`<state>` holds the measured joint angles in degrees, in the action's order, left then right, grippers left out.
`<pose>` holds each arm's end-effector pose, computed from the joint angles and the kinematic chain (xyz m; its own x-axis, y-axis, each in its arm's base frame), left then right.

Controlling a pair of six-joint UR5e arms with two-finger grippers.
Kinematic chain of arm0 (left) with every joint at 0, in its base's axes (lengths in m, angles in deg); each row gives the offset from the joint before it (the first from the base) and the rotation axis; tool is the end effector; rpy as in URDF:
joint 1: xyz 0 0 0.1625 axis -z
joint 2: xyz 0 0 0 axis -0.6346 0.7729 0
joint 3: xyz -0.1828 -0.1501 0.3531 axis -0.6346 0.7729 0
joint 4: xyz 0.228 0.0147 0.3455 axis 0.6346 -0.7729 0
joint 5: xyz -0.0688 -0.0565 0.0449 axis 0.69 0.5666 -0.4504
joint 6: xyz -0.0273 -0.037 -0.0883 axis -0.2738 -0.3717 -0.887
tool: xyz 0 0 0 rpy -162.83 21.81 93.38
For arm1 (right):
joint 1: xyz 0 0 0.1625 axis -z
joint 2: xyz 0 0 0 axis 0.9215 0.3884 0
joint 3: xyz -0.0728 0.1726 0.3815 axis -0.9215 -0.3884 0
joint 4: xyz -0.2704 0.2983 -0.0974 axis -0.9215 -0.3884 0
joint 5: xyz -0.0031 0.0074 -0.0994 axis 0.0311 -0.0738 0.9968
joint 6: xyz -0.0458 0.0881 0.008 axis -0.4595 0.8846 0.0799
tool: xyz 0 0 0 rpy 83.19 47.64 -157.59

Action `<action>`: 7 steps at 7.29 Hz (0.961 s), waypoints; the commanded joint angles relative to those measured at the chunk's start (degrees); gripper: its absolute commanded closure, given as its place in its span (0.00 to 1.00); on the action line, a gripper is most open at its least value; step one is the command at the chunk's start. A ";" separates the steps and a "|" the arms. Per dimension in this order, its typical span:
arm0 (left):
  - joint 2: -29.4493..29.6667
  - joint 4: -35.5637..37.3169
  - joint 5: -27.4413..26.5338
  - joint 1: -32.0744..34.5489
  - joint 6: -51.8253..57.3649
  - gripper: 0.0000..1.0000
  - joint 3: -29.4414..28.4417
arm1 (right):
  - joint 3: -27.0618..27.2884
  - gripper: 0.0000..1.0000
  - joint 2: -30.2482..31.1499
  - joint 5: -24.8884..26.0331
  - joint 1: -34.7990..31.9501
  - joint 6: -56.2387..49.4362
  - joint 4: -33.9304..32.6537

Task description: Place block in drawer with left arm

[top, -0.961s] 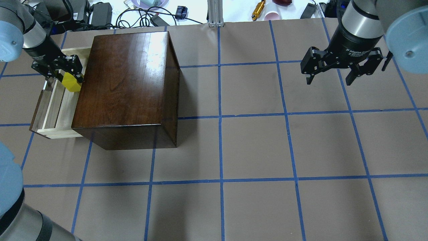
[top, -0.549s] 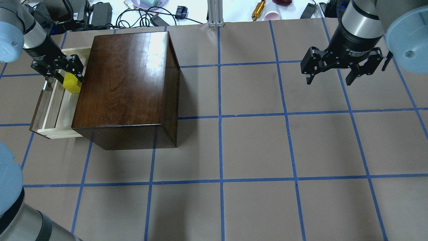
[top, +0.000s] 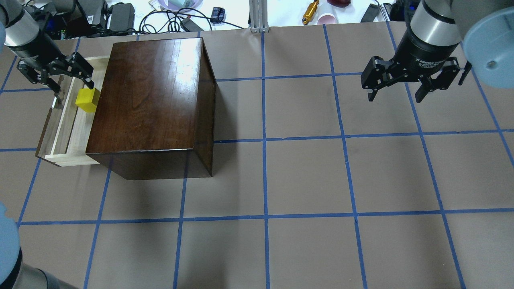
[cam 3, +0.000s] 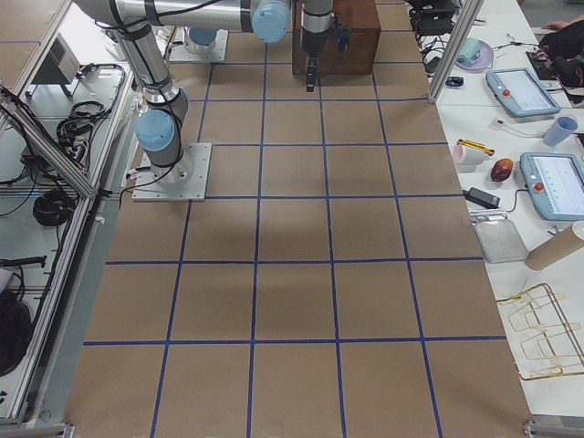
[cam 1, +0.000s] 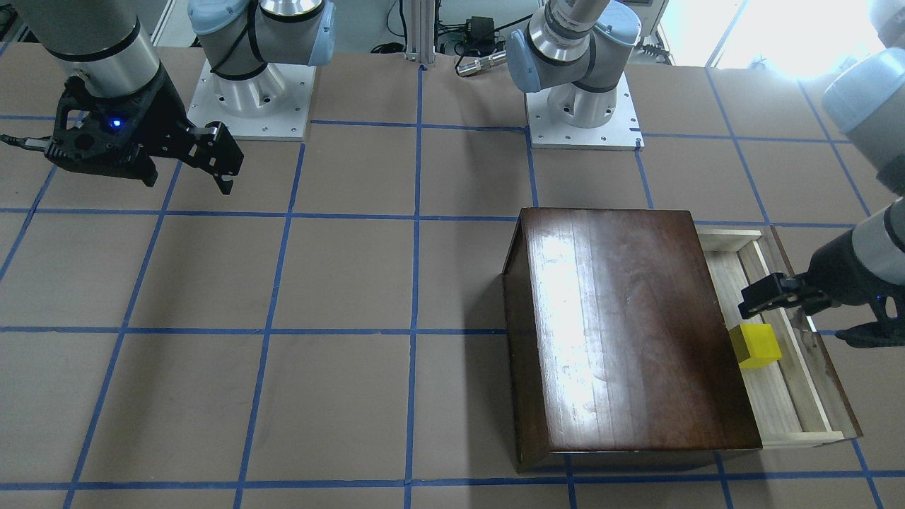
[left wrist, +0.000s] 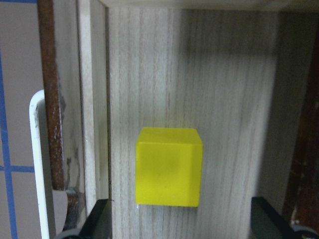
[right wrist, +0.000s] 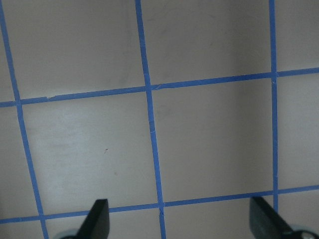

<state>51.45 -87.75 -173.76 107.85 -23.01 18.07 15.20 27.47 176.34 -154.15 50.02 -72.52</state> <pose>0.1003 -0.6160 0.4083 -0.9978 -0.0640 0.0170 -0.0627 0.9957 0.0686 0.1064 -0.4870 0.4723 -0.9952 0.0964 0.0166 0.0966 0.9953 0.0102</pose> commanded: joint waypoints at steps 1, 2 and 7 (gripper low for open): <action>-5.92 -9.40 -0.25 0.45 -0.48 0.00 -3.03 | 0.00 0.00 0.00 -0.04 0.00 0.00 0.00; -8.91 -10.83 -0.16 1.58 -0.57 0.00 -2.52 | 0.00 0.00 0.00 -0.04 0.00 0.00 0.00; -13.16 -10.75 -0.60 13.69 -13.37 0.00 -0.41 | 0.00 0.00 0.00 -0.04 0.00 0.00 0.00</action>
<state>38.57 -98.55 -174.44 118.67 -33.01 17.04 15.22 27.47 176.30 -154.15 50.03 -72.52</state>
